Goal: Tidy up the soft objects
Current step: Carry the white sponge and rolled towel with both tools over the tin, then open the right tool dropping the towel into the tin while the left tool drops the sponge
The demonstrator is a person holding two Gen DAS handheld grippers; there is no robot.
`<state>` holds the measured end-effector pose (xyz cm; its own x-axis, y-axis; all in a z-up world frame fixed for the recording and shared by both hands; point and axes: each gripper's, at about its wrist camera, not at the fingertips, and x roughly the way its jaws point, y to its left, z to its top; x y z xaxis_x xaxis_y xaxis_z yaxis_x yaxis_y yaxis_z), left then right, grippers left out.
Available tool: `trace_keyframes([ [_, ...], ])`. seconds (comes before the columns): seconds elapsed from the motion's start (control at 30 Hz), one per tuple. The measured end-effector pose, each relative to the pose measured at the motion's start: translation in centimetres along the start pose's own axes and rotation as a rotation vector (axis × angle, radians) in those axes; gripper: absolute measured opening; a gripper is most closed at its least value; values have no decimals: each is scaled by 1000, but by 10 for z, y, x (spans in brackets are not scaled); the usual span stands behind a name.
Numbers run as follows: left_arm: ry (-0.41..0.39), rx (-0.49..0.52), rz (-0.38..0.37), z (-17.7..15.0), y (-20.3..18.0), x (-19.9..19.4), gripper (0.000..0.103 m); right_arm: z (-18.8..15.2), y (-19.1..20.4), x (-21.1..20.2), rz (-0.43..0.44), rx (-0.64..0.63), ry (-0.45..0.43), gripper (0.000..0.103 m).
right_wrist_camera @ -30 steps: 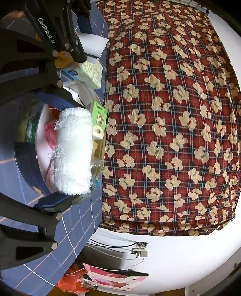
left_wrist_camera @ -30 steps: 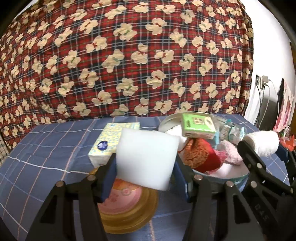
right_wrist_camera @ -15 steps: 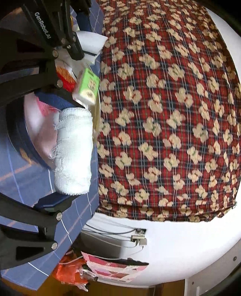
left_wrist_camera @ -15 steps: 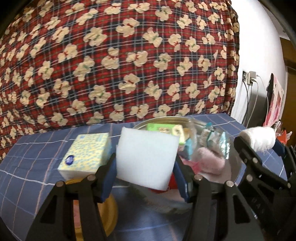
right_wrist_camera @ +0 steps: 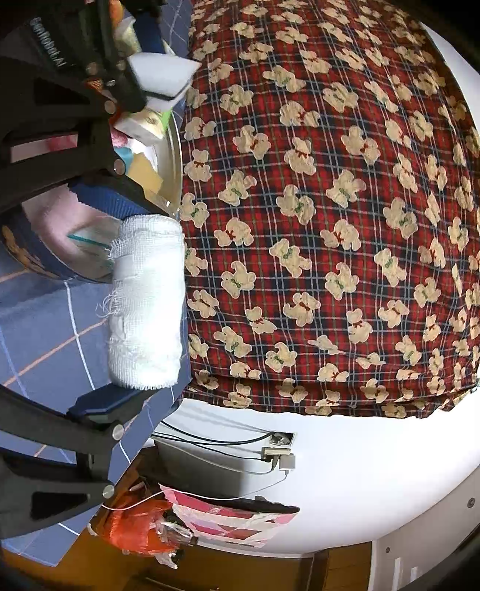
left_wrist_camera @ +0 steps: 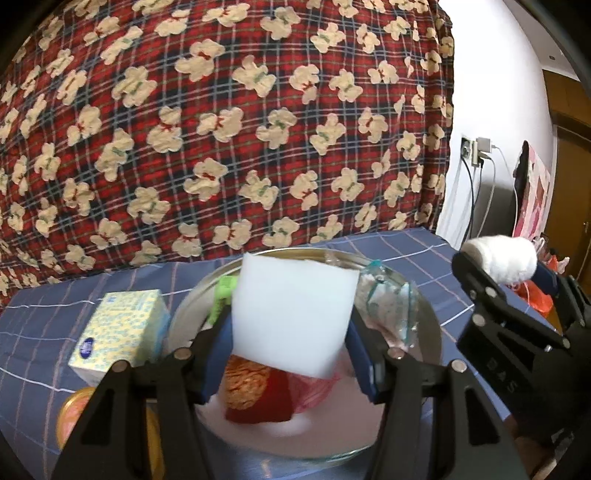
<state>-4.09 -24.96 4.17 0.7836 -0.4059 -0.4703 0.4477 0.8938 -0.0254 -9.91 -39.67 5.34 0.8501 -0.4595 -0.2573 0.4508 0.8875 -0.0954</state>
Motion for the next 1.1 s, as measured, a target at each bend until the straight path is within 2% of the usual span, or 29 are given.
trace_keyframes([
  [0.17,30,-22,-44,3,-10,14,57,6,-3,16,9,12,17,80],
  [0.53,56,-27,-38,12,-16,42,57,16,6,58,38,1,75,80],
  [0.67,54,-15,-6,16,-15,52,57,21,15,85,83,5,157,80],
  [0.83,97,-20,50,14,-7,66,58,17,32,119,175,6,312,80],
  [0.87,102,-20,51,13,-6,68,63,15,35,122,189,8,329,80],
  [0.93,109,-14,65,9,-4,72,66,13,37,121,200,13,331,81],
  [0.97,107,-11,72,8,-4,72,77,13,37,119,210,18,326,83],
  [1.0,103,-14,71,6,-3,72,83,12,36,118,228,28,322,86],
  [1.03,97,-19,68,5,-2,70,95,12,34,117,246,43,322,89],
  [1.07,89,-23,66,5,-2,69,103,13,31,116,256,61,323,89],
  [1.1,78,-25,71,5,-2,66,103,13,28,114,261,81,320,89],
])
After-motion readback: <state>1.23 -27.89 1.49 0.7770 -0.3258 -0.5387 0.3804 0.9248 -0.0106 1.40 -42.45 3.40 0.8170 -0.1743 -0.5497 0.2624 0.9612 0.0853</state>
